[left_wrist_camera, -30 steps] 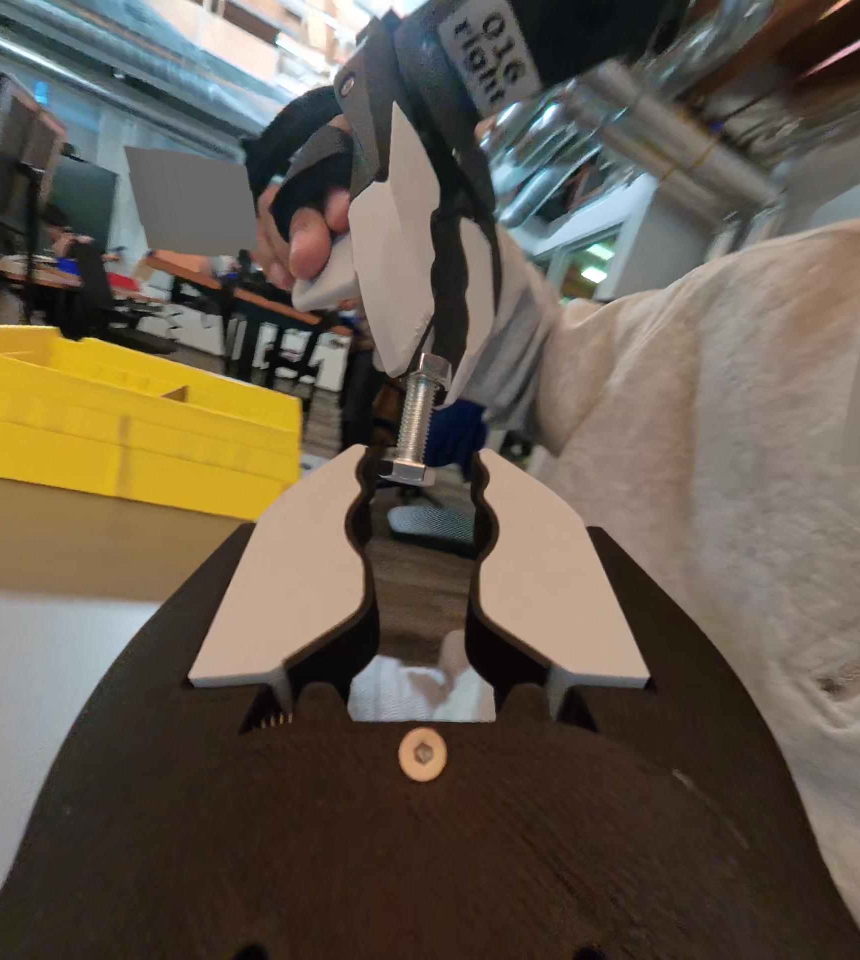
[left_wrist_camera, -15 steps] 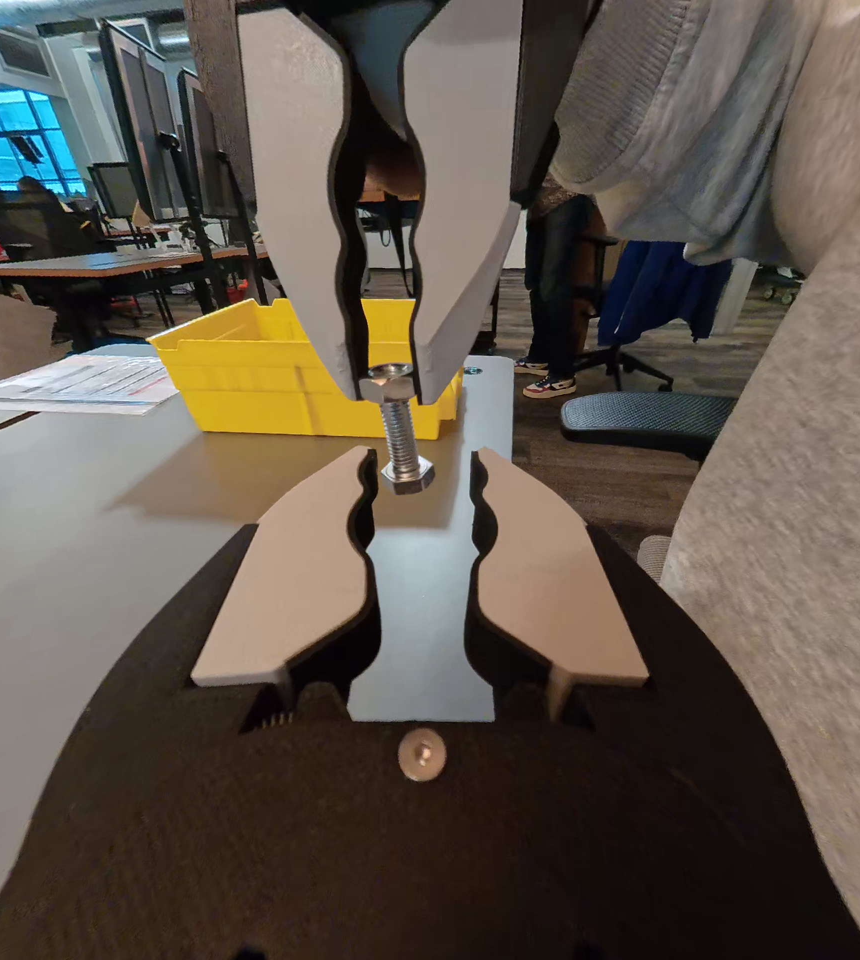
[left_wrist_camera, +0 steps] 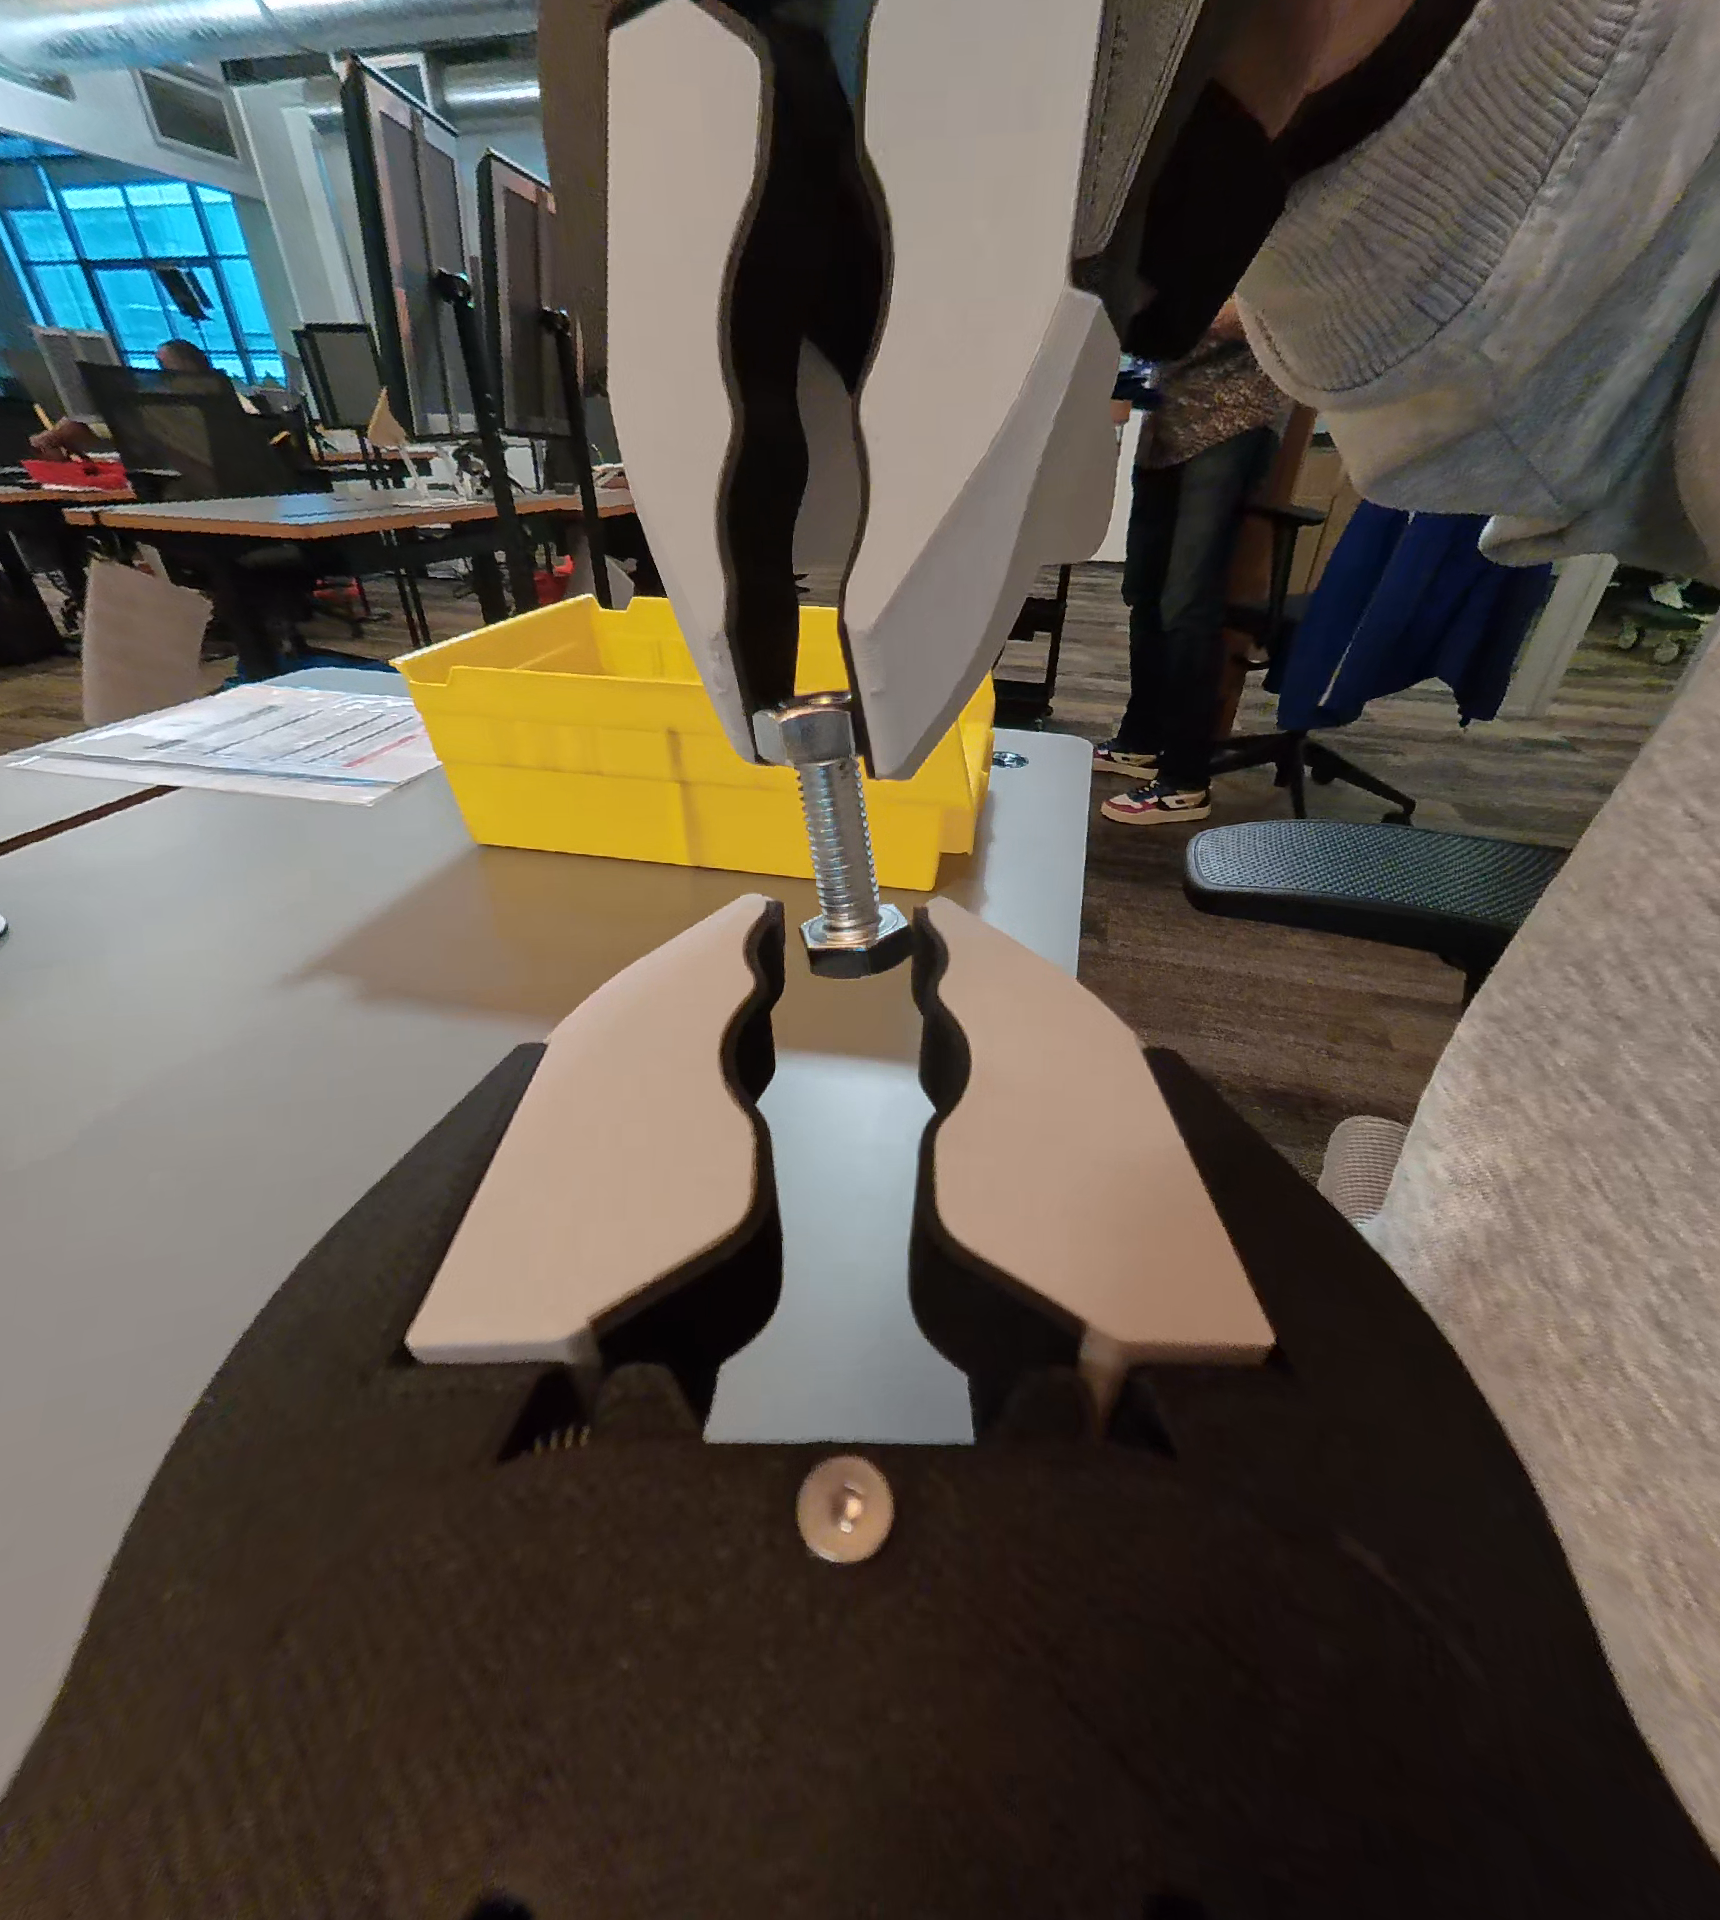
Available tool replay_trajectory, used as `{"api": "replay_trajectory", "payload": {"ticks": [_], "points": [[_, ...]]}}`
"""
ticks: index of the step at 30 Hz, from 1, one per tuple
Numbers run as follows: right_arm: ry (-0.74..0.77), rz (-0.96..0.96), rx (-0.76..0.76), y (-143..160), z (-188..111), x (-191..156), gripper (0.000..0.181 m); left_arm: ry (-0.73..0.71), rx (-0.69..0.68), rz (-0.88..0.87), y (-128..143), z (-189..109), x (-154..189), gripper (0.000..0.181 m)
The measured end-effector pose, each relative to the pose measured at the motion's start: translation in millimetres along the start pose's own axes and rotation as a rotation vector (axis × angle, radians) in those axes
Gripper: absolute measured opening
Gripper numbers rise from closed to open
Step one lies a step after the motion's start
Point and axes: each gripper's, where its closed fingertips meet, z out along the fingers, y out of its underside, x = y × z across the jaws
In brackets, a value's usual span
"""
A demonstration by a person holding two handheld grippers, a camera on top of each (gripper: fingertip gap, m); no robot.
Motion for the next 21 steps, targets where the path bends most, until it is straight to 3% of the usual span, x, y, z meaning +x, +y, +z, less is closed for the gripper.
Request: {"api": "replay_trajectory", "payload": {"ticks": [8,21], "points": [[0.023,-0.156,-0.034,3,0,-5,0.018,0.048,-0.015,-0.007,2,2,7,0.020],[-0.128,-0.703,0.089,15,-3,-38,0.018,0.372,0.014,-0.096,-1,-5,48,0.019]]}}
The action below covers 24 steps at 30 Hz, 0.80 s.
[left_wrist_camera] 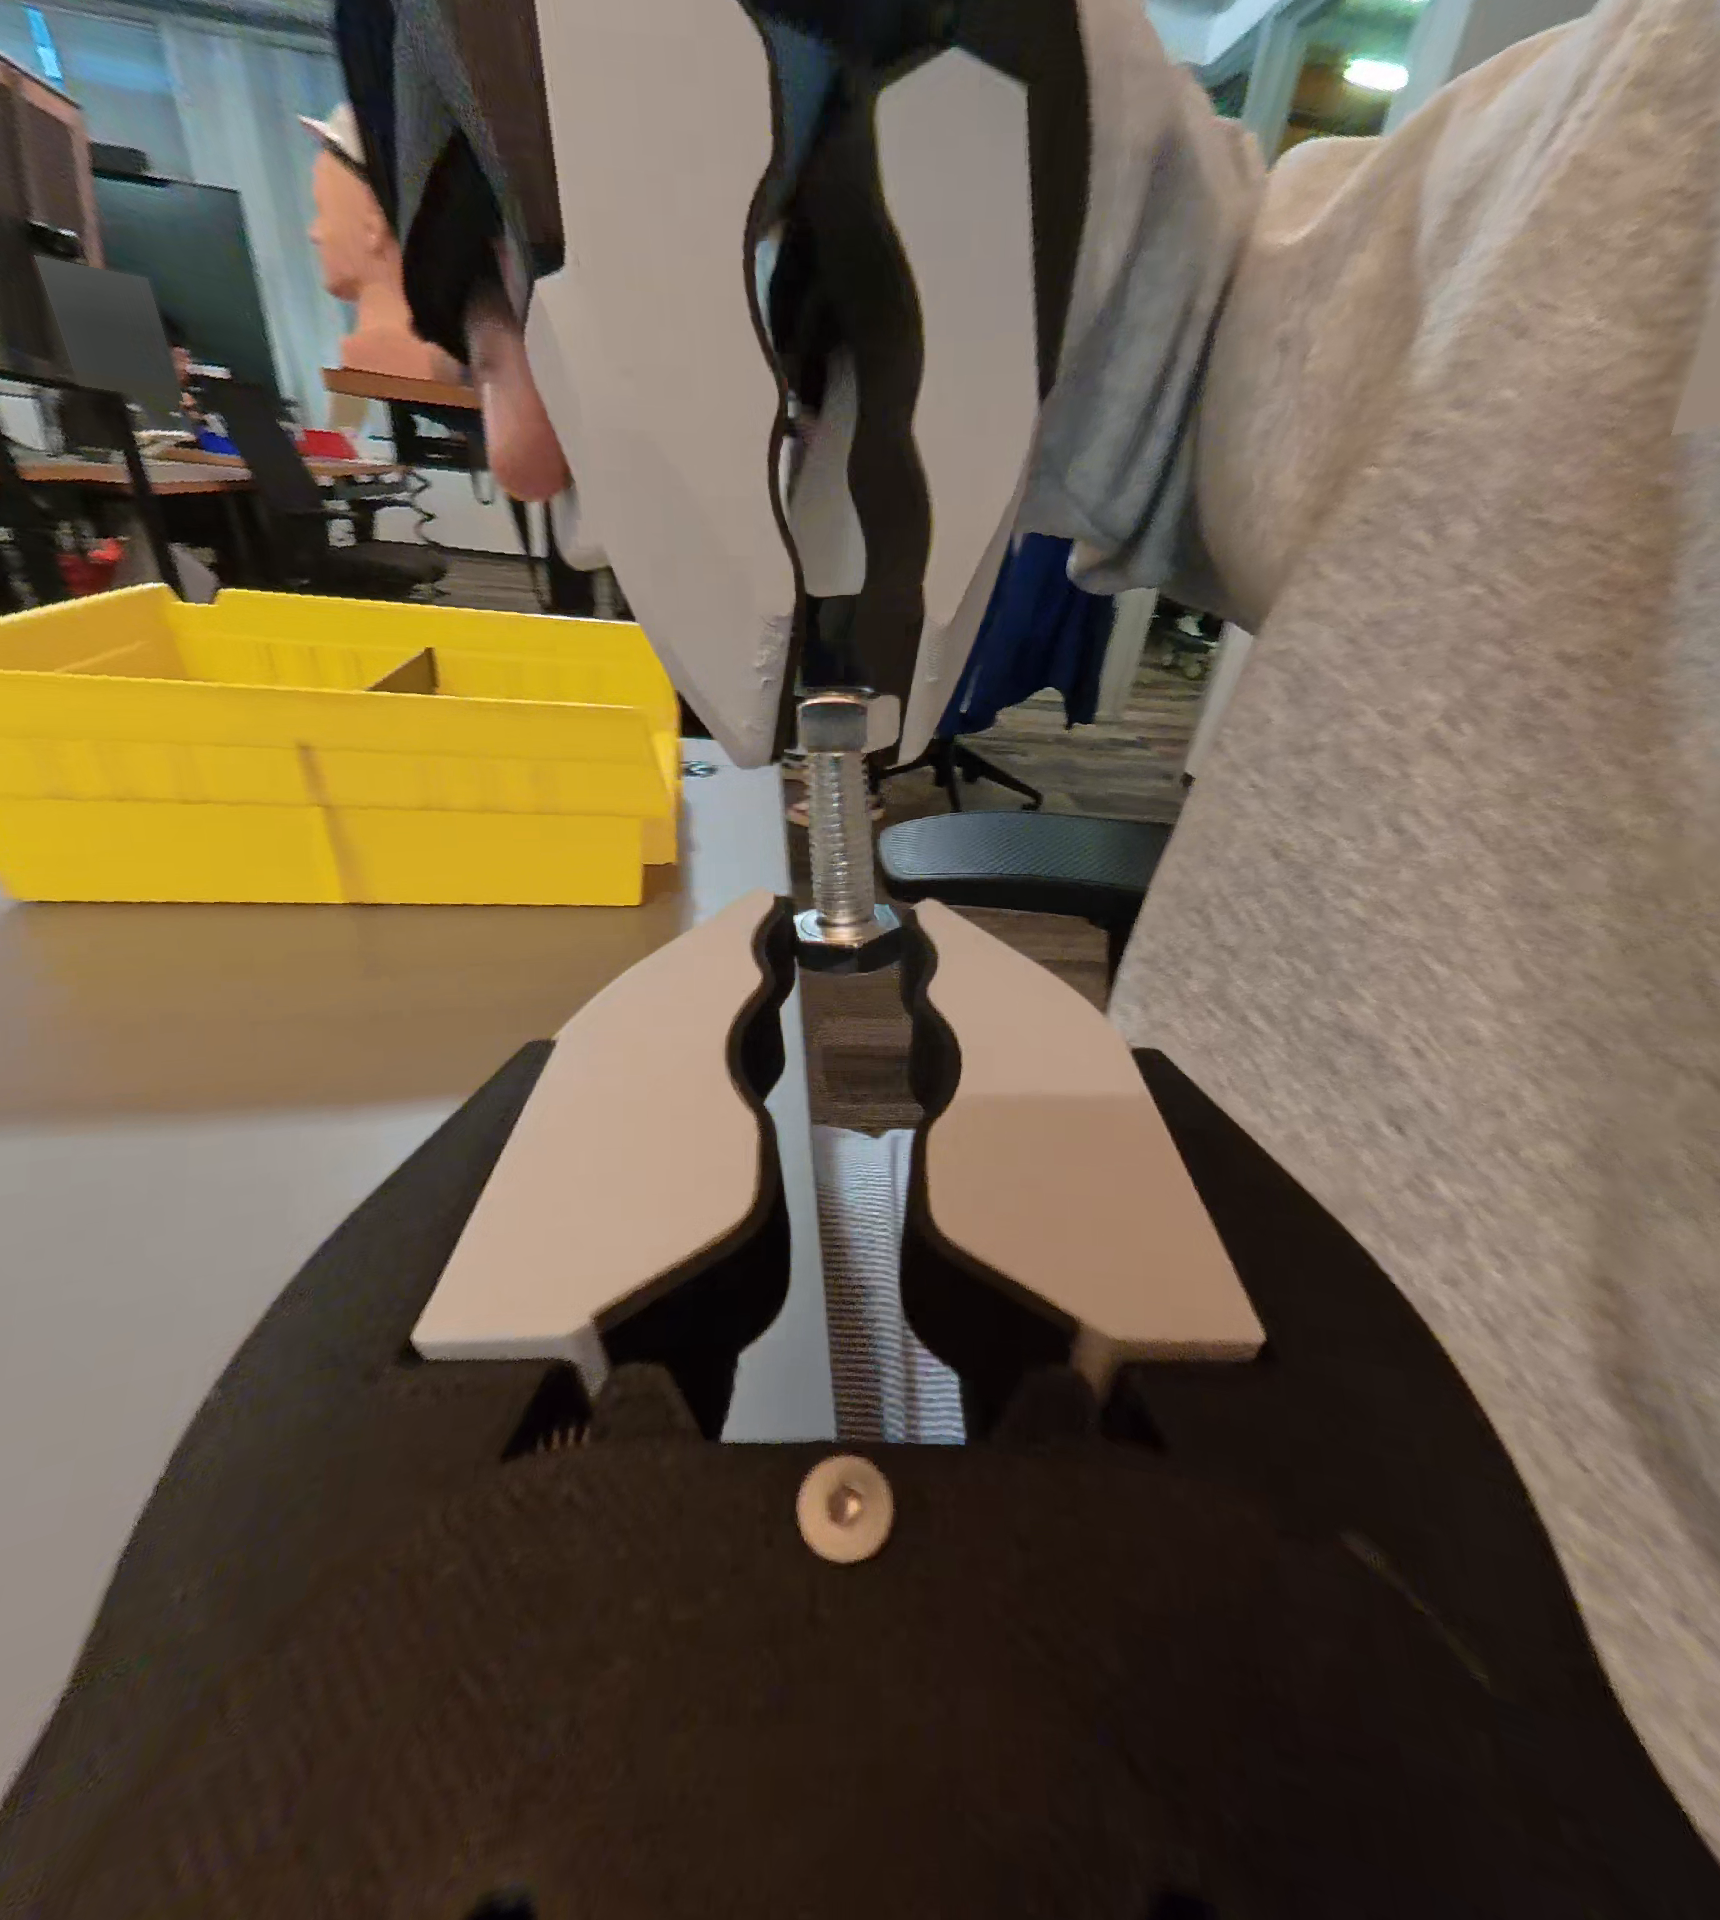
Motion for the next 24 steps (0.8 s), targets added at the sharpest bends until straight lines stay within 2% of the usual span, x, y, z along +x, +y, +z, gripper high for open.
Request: {"api": "replay_trajectory", "payload": {"ticks": [5,13,17,20,24], "points": [[-0.039,-0.219,0.119,-6,-1,-14,0.018,0.145,0.000,-0.053,-1,-1,19,0.020],[-0.048,-0.361,0.242,-24,-5,-26,0.018,0.402,0.073,-0.250,-14,-9,45,0.019],[-0.031,-0.337,0.233,-23,-6,-23,0.018,0.390,0.089,-0.259,-15,-10,42,0.019],[-0.012,-0.188,0.173,-15,-5,-11,0.019,0.268,0.091,-0.203,-12,-6,26,0.019],[0.030,-0.059,0.165,-14,-5,1,0.027,0.178,0.121,-0.171,-14,-5,15,0.019]]}}
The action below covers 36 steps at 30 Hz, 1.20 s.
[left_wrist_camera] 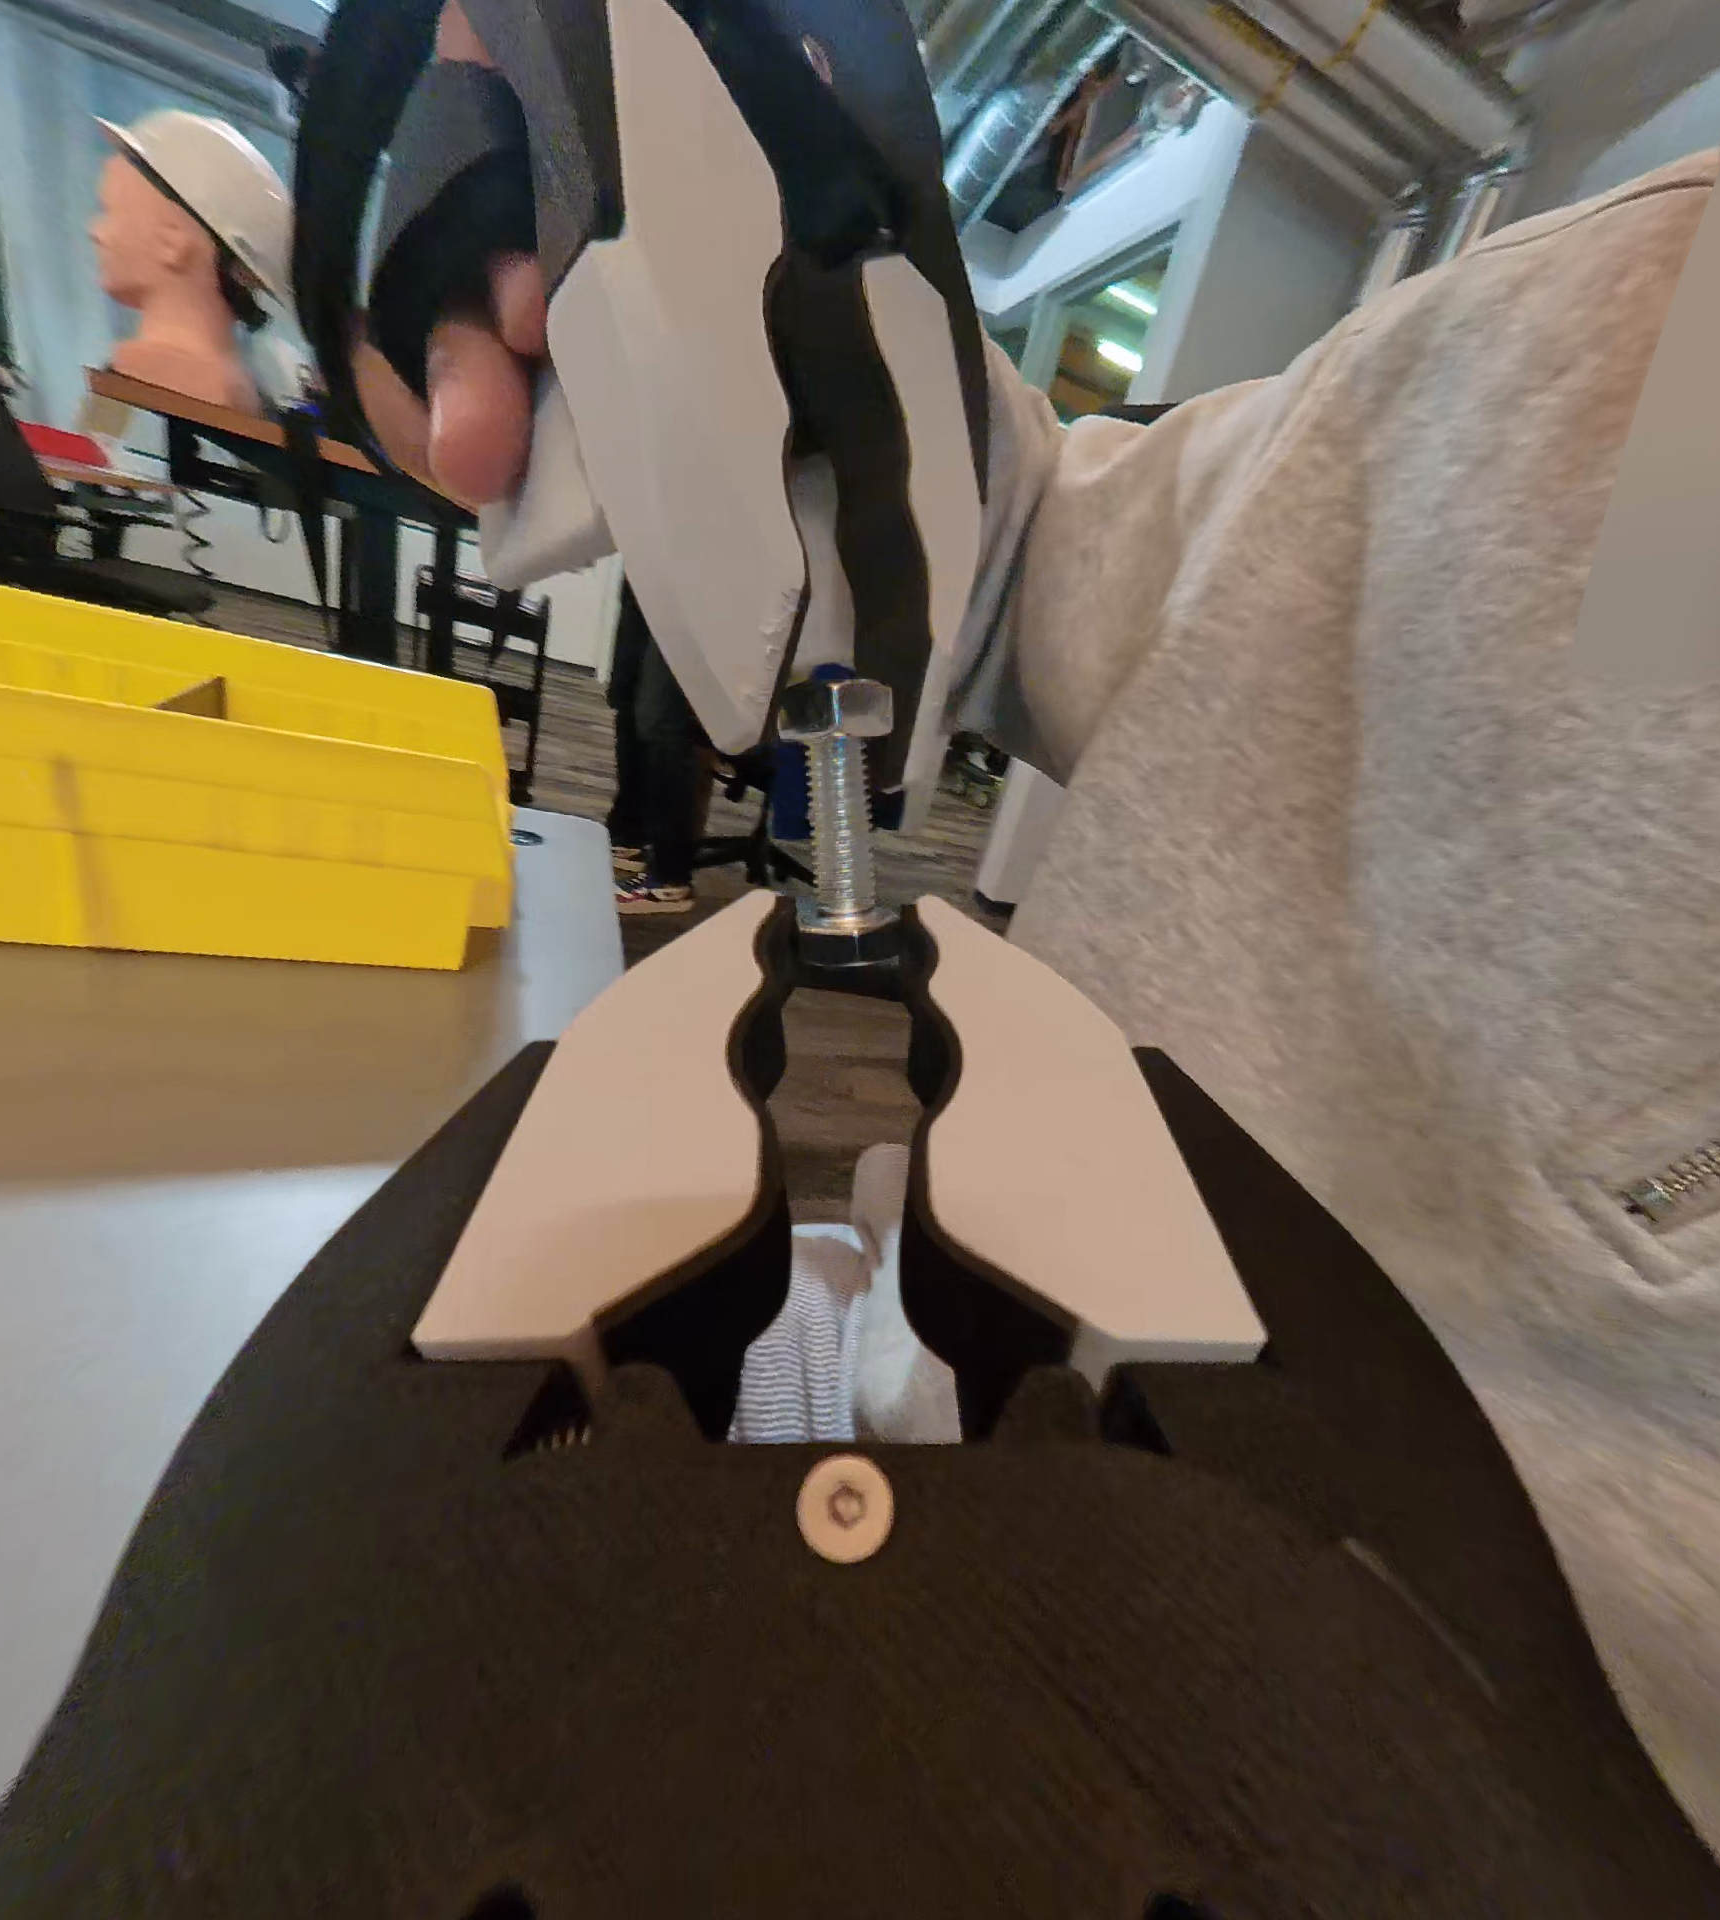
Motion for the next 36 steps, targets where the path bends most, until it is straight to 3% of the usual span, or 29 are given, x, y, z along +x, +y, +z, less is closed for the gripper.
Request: {"api": "replay_trajectory", "payload": {"ticks": [4,8,14,17,21,23,27,31,33,36], "points": [[0.047,0.094,0.017,-5,-3,11,0.034,-0.102,0.047,0.055,-7,-5,-13,0.019],[0.192,0.224,0.119,-13,-20,34,0.033,-0.225,0.110,0.102,-21,-16,-29,0.019],[0.490,0.435,0.551,-18,-64,66,0.031,-0.459,0.134,0.215,-34,-40,-59,0.020],[0.534,0.518,0.706,-8,-68,66,0.053,-0.514,0.125,0.240,-36,-46,-66,0.020],[0.571,0.538,1.037,-9,-82,60,0.055,-0.553,0.102,0.282,-34,-47,-70,0.020],[0.570,0.558,1.150,-5,-84,58,0.045,-0.572,0.090,0.304,-33,-47,-72,0.020],[0.439,0.574,1.239,5,-76,49,0.000,-0.587,0.076,0.320,-31,-49,-74,0.020],[0.618,0.508,1.274,24,-93,50,0.000,-0.594,0.086,0.306,-32,-52,-78,0.020],[0.756,0.430,1.194,29,-95,50,0.000,-0.596,0.090,0.297,-32,-53,-80,0.020],[0.879,0.372,0.918,36,-76,57,0.000,-0.602,0.097,0.285,-32,-56,-82,0.020]]}}
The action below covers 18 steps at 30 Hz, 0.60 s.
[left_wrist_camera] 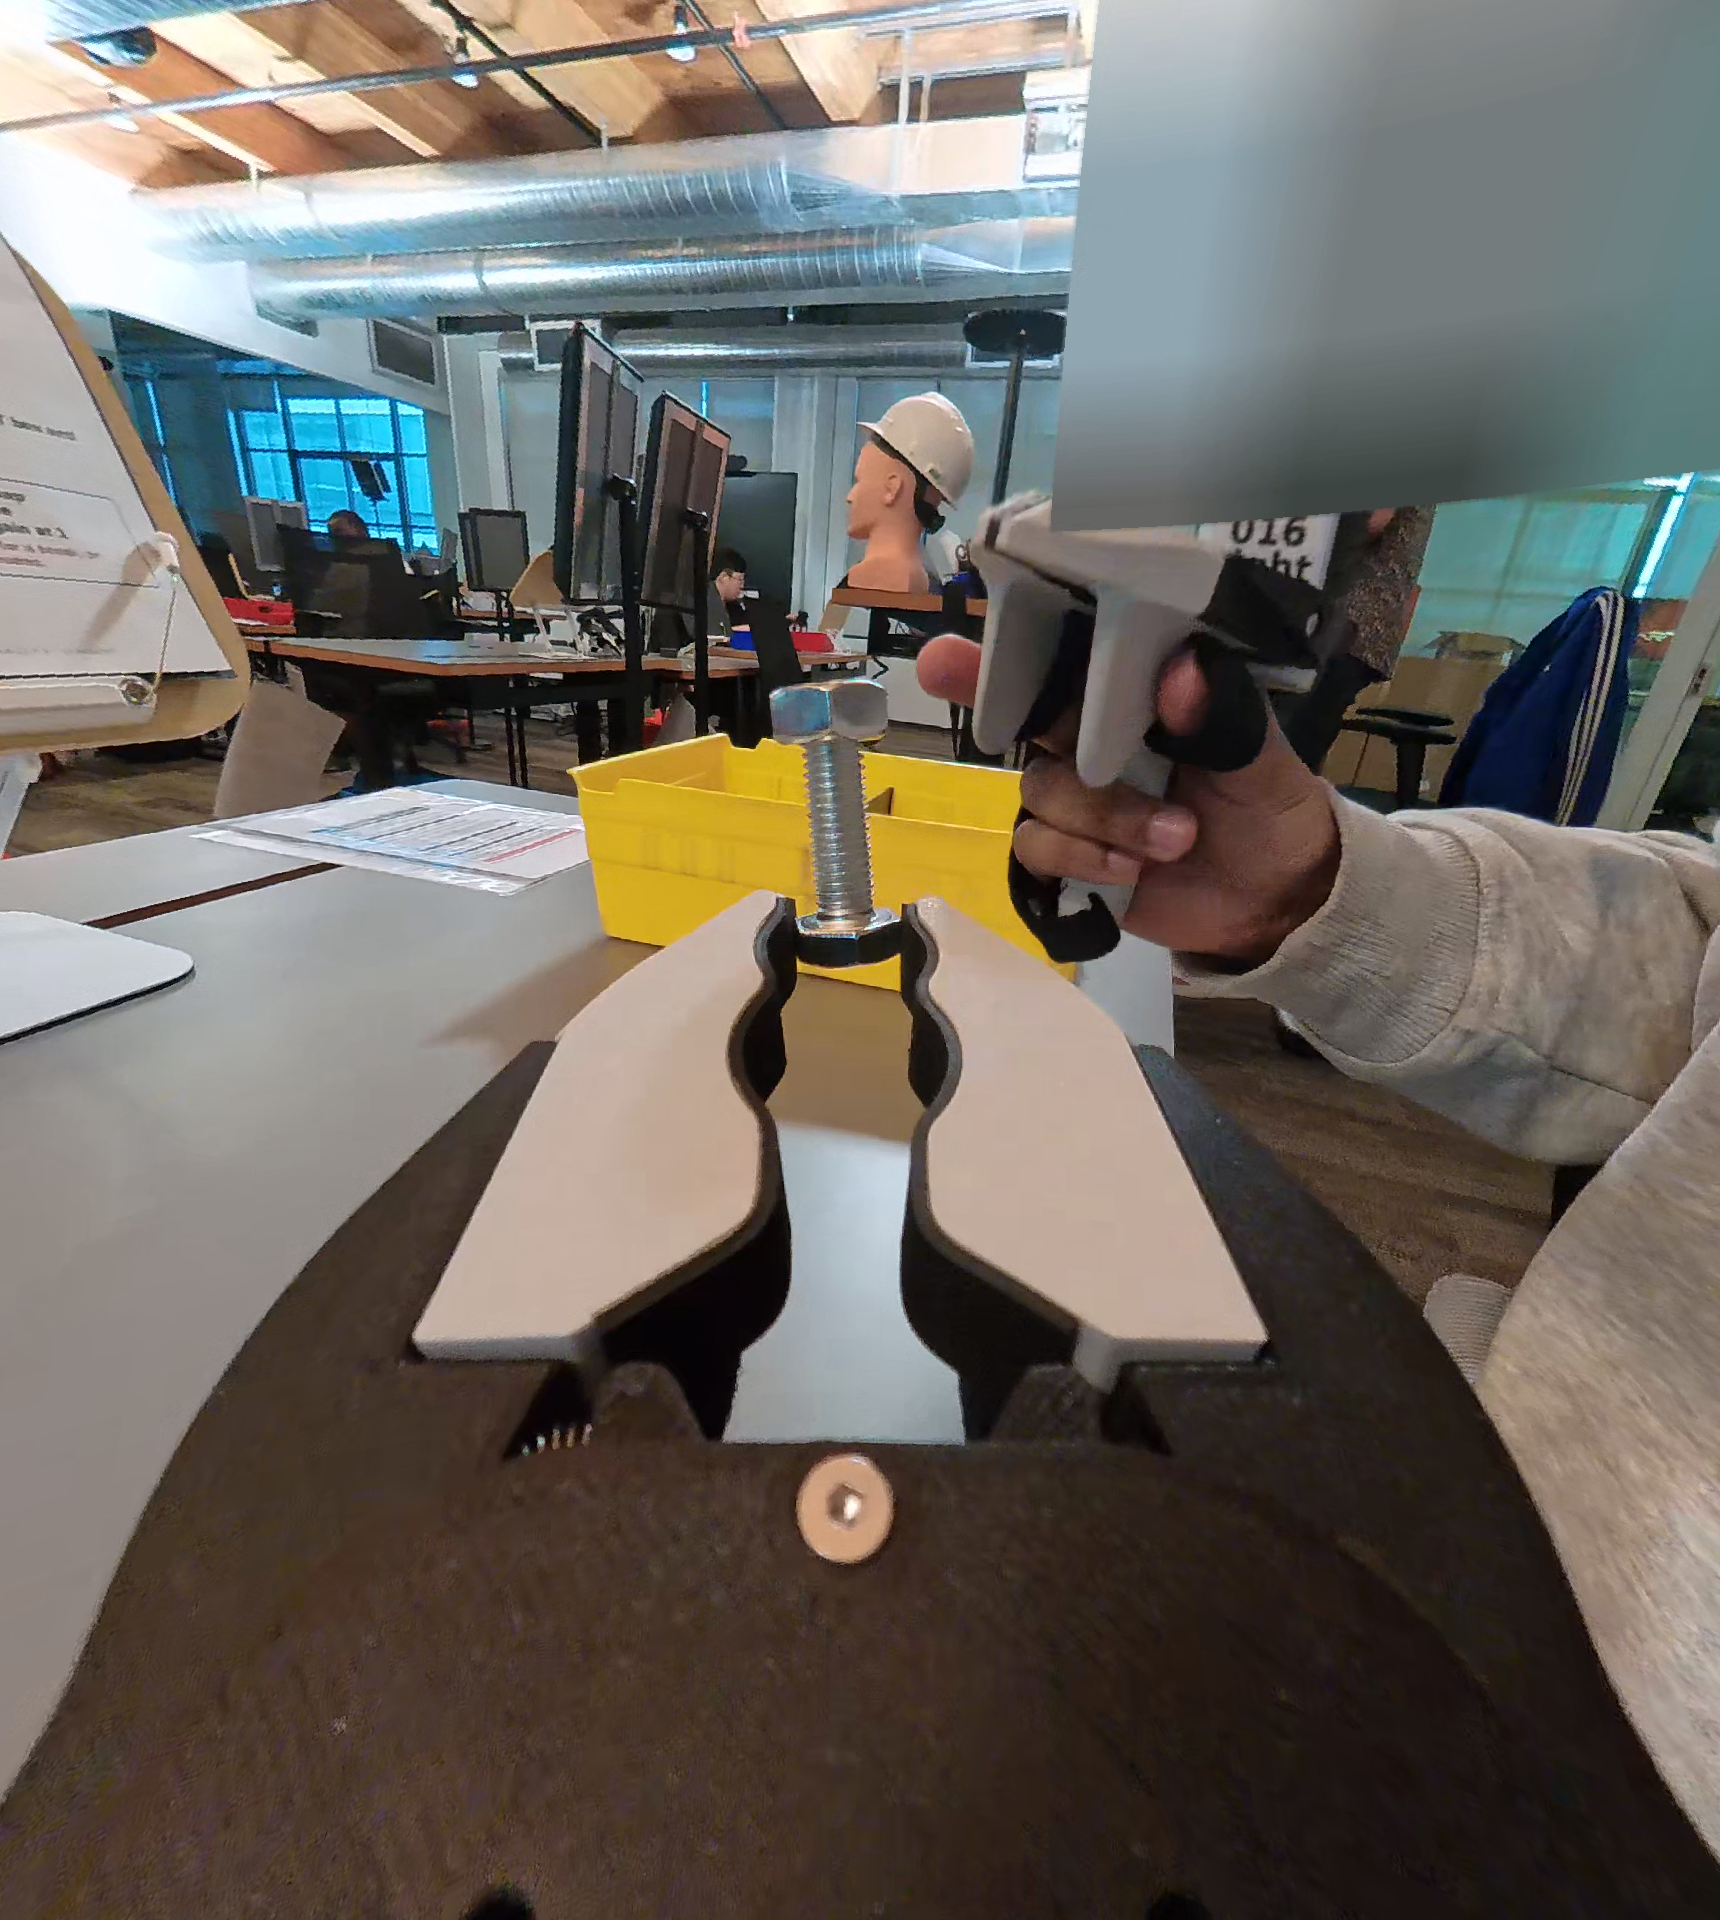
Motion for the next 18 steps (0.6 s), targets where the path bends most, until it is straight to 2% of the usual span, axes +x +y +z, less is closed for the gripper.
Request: {"api": "replay_trajectory", "payload": {"ticks": [2,7,9,11,14,17,18], "points": [[0.033,-0.014,-0.038,6,3,1,0.000,-0.002,0.001,-0.006,0,0,-1,0.020],[-0.033,0.042,-0.073,14,9,-4,0.000,0.007,0.004,-0.016,-1,0,-1,0.020],[0.021,-0.006,-0.097,12,11,2,0.000,0.006,0.006,-0.016,-1,0,-1,0.020],[0.086,-0.137,-0.138,9,11,9,0.000,0.005,0.005,-0.014,-1,-1,-1,0.020],[0.176,-0.245,-0.300,14,14,22,0.000,-0.010,0.008,-0.010,-1,-1,-3,0.020],[0.109,-0.133,-0.436,16,22,18,0.000,-0.046,0.001,0.005,0,-1,-7,0.020],[0.060,-0.074,-0.484,17,26,13,0.008,-0.058,0.001,0.012,0,-1,-8,0.020]]}}
